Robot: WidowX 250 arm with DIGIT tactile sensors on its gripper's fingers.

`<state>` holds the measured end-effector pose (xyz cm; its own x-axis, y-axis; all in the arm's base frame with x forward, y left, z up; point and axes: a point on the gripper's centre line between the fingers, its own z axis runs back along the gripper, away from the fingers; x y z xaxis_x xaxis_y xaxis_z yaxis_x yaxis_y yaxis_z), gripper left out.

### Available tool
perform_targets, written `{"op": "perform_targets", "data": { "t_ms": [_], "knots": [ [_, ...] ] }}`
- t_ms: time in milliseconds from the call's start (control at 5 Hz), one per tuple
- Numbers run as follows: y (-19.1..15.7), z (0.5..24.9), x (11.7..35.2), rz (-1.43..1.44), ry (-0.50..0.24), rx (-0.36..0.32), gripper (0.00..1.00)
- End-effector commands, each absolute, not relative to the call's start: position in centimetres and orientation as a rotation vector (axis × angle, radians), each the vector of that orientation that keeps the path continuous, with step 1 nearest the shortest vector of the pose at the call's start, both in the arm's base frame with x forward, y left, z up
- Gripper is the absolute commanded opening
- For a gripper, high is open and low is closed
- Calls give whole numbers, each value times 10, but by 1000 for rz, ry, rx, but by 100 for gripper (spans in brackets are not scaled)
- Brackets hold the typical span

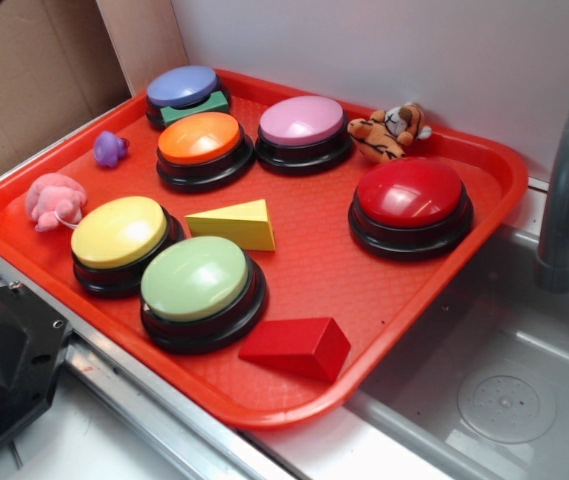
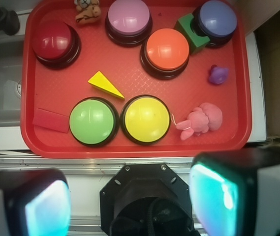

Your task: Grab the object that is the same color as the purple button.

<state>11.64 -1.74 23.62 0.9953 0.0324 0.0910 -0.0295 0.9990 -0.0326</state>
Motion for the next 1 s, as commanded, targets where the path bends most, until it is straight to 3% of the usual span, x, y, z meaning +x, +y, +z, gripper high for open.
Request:
{"op": "perform_targets", "data": {
  "t_ms": [0, 400, 600, 800],
  "knots": [
    [-17, 236, 116, 31, -92, -31, 100],
    [12, 215, 147, 101, -157, -36, 100],
    [43, 197, 163, 115, -205, -67, 100],
    [75, 179, 179, 188, -204, -5, 100]
  ]
}}
